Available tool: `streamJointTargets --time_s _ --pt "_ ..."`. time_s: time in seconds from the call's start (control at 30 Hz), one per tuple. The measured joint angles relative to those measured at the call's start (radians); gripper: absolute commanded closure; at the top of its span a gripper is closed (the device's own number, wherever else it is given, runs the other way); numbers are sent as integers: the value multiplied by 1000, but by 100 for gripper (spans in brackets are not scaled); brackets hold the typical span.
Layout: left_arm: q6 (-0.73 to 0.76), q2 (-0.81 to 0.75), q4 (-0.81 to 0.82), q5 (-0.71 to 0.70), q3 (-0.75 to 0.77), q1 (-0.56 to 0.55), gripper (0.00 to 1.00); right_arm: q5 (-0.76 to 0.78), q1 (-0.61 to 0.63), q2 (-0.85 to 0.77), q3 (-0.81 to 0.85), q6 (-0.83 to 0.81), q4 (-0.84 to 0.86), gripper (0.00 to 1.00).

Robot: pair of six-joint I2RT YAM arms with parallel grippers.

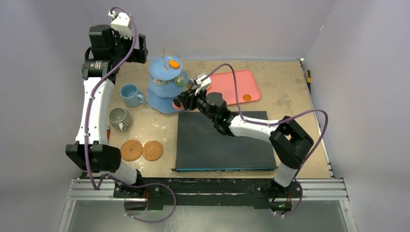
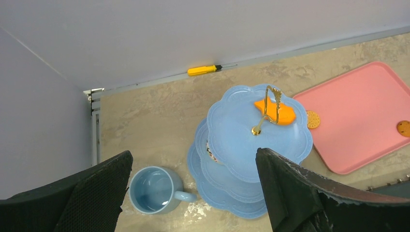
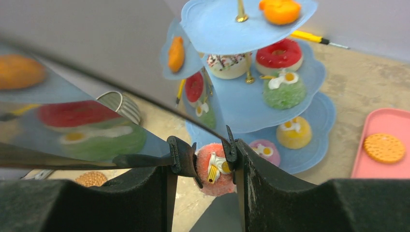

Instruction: Serve the afternoon tea

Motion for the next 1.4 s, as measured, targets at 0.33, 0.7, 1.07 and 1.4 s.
streamJointTargets --time_s 0.33,0.7,1.07,1.4 --pt "0 0 0 0 0 0 1 9 42 171 72 33 23 57" --pt "2 0 0 -4 0 0 1 56 42 333 222 43 77 57" --pt "9 0 0 -8 0 0 1 91 48 434 282 66 107 57" --pt "9 0 1 -8 0 0 1 160 48 459 282 86 172 47"
